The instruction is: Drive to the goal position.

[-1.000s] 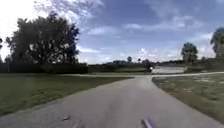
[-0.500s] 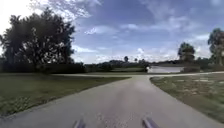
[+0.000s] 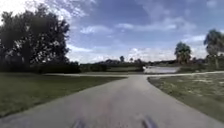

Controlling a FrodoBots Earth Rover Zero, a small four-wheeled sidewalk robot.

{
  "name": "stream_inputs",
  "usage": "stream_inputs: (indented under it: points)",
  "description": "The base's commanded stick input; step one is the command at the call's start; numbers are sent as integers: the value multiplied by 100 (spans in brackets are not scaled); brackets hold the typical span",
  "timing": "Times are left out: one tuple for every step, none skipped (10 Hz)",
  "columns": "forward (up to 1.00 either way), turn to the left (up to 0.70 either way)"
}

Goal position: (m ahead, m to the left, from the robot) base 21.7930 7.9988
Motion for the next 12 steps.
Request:
stream_inputs:
  points:
    - [69, 3]
    - [69, 3]
    - [69, 3]
    - [69, 3]
    - [69, 3]
    - [69, 3]
    - [69, 3]
    - [69, 3]
    - [69, 3]
    - [69, 3]
    - [69, 3]
    - [69, 3]
